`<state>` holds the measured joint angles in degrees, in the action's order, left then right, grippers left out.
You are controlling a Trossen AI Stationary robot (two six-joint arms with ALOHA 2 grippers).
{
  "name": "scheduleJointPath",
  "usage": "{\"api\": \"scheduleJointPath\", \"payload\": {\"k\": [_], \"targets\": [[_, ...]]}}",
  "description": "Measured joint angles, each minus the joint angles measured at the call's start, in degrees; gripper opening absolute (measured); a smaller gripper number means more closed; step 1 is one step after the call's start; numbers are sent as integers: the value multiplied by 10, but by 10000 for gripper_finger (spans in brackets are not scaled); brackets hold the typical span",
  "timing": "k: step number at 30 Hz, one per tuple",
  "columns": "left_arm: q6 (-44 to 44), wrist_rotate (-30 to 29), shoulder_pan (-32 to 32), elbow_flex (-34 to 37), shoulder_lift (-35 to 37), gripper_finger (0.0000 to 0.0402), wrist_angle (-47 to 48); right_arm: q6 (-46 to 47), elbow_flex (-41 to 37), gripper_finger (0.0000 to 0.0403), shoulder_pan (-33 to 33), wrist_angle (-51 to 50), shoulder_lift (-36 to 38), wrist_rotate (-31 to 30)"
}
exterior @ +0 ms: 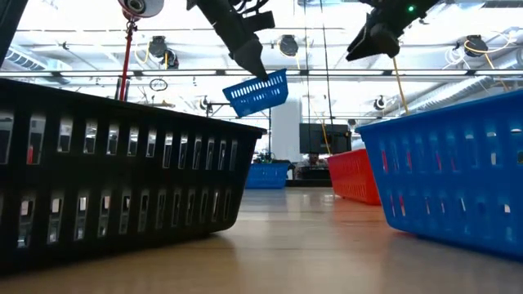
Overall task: Stack baskets by color
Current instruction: Stack the middle blue bin on top of the top blue bin
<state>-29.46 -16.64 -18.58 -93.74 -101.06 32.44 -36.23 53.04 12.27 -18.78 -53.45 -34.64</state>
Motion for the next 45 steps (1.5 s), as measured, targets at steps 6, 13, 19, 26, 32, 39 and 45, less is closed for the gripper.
{"api": "scheduleJointPath", "payload": {"k": [6,13,19,26,32,39,45], "targets": [[-3,-4,-5,24,0,8,-28,12,0,180,9,-10,24,3],[-22,-4,-19,49,0,8,-72,-20,-36,180,9,22,43,4],[-36,-3,-31,52,-27,8,-79,-53,-66,180,9,85,51,4],[-50,-22,-32,52,-93,8,-95,-65,-77,180,10,106,52,4],[-47,-15,-41,52,-125,10,-101,-65,-77,180,16,108,52,4],[-34,12,-46,52,-124,8,-103,-65,-77,180,23,108,52,4],[-30,19,-56,51,-139,15,-105,-65,-77,180,24,108,52,4]]}}
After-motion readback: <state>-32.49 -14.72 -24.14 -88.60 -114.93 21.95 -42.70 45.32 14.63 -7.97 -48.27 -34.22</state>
